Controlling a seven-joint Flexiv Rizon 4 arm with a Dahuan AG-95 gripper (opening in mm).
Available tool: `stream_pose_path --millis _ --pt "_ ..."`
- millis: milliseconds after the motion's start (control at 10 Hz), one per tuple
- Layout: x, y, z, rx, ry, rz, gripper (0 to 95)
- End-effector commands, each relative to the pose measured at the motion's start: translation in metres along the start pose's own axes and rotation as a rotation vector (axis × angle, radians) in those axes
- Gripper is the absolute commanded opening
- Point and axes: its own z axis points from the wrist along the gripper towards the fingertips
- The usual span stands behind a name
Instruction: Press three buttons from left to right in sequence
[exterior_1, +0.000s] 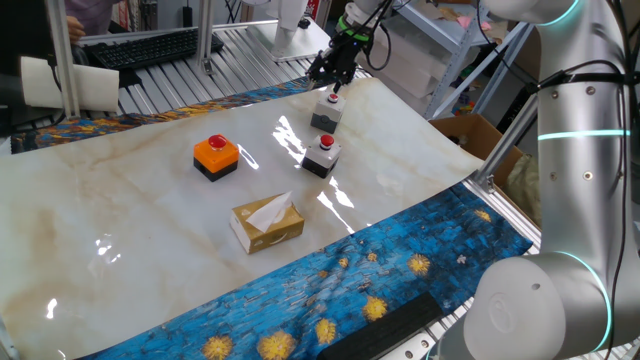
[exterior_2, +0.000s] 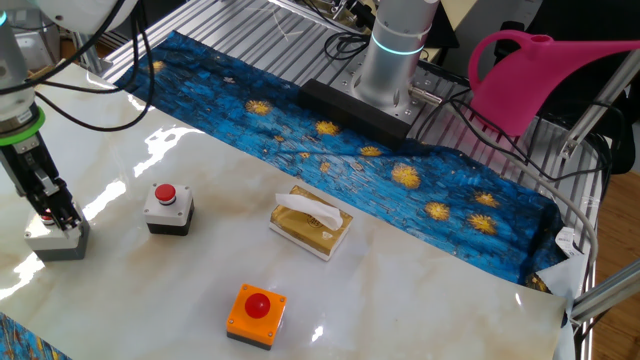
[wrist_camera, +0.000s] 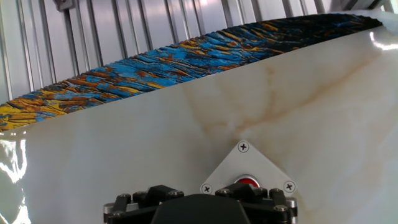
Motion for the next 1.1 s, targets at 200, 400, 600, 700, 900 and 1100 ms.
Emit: stream_pose_path --millis 200,400,600,700,900,1100 --pt "0.000 0.000 0.001 -0.005 0.001 0.004 76.0" --pt "0.000 0.001 0.003 -0.012 0.002 0.004 76.0" --pt "0.000 0.001 0.007 -0.014 0.000 0.003 76.0" --pt "0.000 0.001 0.009 -0.018 0.000 0.003 76.0" --pt "-0.001 0.001 0.012 -0.020 -0.001 0.002 76.0" --pt "-0.003 0.002 0.014 -0.041 0.009 0.002 76.0"
